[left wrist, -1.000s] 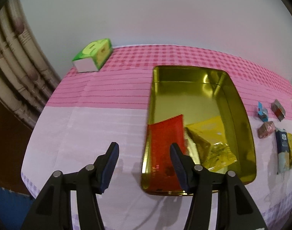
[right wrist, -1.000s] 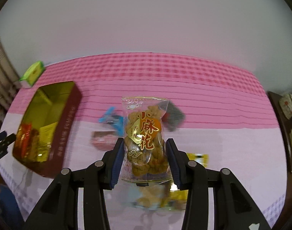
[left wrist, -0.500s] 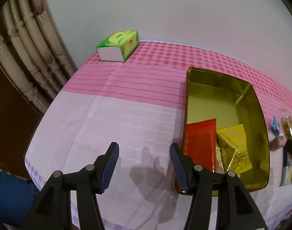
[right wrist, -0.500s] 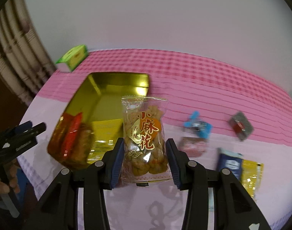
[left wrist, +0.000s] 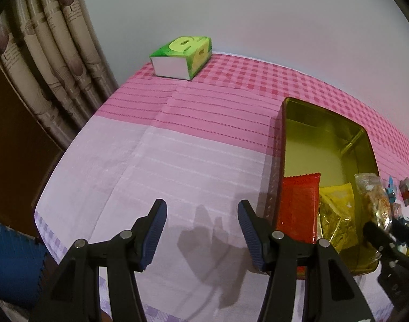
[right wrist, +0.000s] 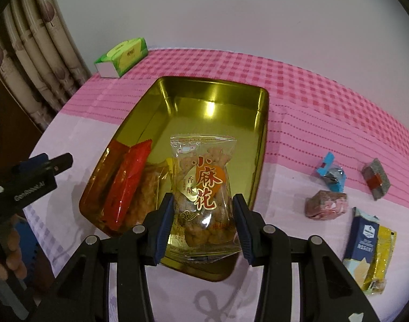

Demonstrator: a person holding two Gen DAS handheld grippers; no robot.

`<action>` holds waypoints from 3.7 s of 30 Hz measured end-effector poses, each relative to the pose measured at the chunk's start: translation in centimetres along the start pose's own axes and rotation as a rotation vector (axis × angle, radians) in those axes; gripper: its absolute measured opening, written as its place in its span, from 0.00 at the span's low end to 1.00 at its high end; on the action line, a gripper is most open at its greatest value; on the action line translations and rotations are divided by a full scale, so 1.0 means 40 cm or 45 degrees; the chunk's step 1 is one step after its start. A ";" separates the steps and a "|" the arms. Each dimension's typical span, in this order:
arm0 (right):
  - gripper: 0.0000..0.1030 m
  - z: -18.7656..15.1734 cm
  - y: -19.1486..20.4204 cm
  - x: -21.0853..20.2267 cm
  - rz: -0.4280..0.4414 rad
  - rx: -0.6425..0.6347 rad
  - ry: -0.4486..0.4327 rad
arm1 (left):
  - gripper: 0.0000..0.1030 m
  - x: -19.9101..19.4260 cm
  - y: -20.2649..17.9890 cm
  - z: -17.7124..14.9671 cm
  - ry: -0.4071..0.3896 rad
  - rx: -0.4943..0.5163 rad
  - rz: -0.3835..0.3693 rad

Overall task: Organize snacks
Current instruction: 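Lower the twisted-dough bag into the gold tin and open the right gripper, then move the right gripper to the green-tagged snack stick while the left approaches the crackers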

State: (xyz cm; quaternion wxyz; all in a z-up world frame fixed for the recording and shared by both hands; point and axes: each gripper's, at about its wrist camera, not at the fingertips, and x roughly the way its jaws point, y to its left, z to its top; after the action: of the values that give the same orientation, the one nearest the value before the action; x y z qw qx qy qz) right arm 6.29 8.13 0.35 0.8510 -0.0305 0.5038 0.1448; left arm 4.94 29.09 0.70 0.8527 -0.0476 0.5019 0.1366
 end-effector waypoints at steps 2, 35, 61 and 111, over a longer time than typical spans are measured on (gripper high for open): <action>0.39 0.000 0.006 0.010 -0.001 -0.004 0.007 | 0.55 0.000 0.005 0.001 0.003 -0.006 -0.003; 0.50 -0.013 0.020 0.054 0.004 -0.061 0.090 | 0.55 0.010 0.011 0.002 0.026 -0.022 -0.016; 0.55 -0.127 -0.363 -0.120 -0.216 0.165 0.001 | 0.55 -0.004 -0.047 -0.014 -0.007 0.085 0.013; 0.60 -0.185 -0.814 -0.036 -0.144 0.394 0.106 | 0.55 -0.124 -0.688 -0.188 0.108 0.625 -0.296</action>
State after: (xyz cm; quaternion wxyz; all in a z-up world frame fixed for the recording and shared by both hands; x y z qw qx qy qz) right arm 8.39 -24.76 -5.10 0.8307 0.0666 0.5524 0.0161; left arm 4.06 0.18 -0.23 0.8269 0.0974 0.5465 -0.0900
